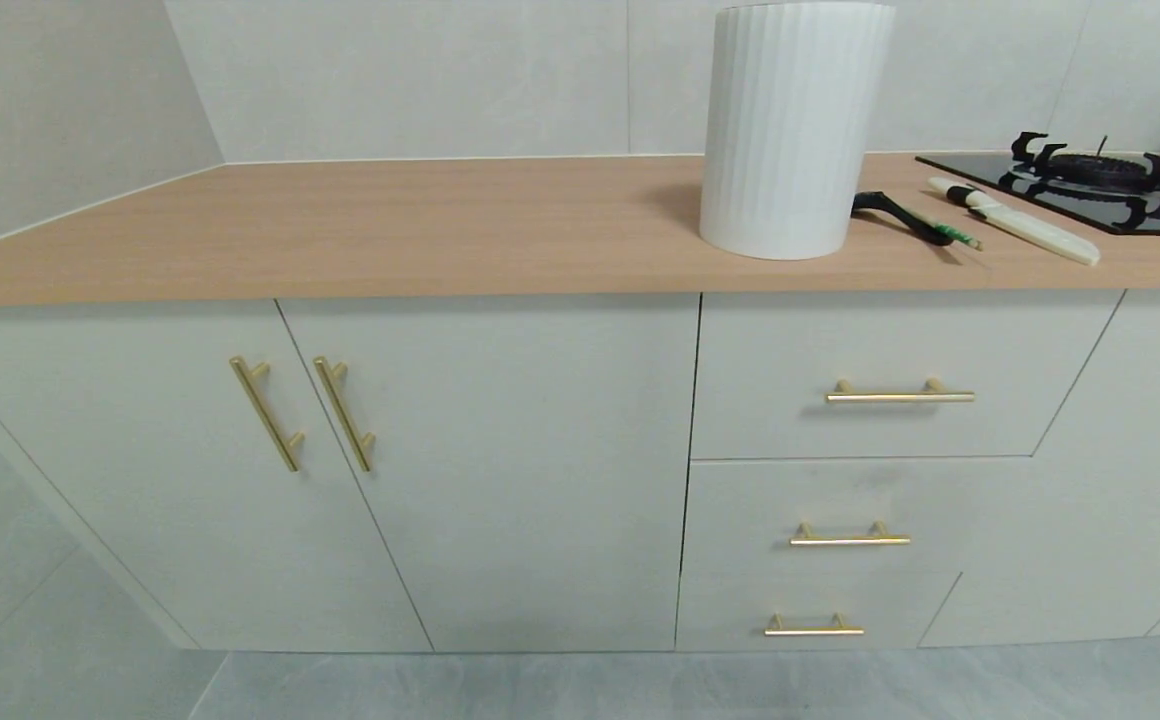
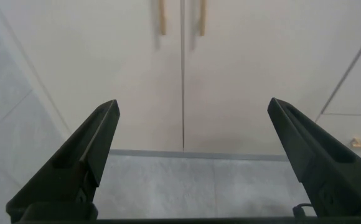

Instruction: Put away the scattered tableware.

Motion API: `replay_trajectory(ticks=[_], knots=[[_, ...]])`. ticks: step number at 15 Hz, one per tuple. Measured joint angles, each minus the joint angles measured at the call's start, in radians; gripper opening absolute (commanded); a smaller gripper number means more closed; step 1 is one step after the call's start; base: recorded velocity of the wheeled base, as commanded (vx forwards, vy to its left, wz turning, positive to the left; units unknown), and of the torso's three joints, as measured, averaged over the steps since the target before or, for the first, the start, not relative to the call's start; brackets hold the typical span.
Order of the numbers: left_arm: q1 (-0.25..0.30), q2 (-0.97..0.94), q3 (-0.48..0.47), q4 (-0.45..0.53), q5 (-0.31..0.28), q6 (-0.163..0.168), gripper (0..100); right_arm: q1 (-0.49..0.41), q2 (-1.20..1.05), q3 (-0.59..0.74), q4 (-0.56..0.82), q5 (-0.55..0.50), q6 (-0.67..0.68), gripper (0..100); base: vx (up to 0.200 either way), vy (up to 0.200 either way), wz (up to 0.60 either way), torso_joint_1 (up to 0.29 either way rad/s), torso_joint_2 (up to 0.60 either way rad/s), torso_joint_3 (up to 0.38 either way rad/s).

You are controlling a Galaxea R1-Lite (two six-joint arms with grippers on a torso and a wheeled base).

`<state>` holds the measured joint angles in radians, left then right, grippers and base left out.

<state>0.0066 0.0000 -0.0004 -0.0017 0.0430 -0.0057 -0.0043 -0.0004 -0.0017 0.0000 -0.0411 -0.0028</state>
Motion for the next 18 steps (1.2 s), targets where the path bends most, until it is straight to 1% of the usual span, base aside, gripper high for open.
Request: replay_trajectory(ticks=[11, 13, 14, 16, 18], knots=[[0.001, 0.0, 0.0, -0.001, 0.0, 0.0, 100, 0.001, 0.0, 0.0, 0.0, 0.001, -0.001, 100, 0.0, 0.0, 0.0, 0.0, 0.0, 0.0], [0.001, 0.0, 0.0, -0.001, -0.001, 0.0, 100, 0.001, 0.0, -0.004, -0.018, -0.004, -0.005, 100, 0.0, 0.0, 0.0, 0.0, 0.0, 0.0], [0.001, 0.0, 0.0, -0.001, 0.0, 0.0, 100, 0.001, 0.0, -0.022, -0.042, -0.004, -0.003, 100, 0.0, 0.0, 0.0, 0.0, 0.0, 0.0], [0.001, 0.0, 0.0, -0.001, -0.001, 0.0, 100, 0.008, 0.013, -0.077, -0.044, 0.003, 0.005, 100, 0.0, 0.0, 0.0, 0.0, 0.0, 0.0], [0.001, 0.0, 0.0, -0.001, -0.001, 0.0, 100, 0.018, 0.074, -0.139, -0.038, 0.036, 0.004, 100, 0.0, 0.0, 0.0, 0.0, 0.0, 0.0]])
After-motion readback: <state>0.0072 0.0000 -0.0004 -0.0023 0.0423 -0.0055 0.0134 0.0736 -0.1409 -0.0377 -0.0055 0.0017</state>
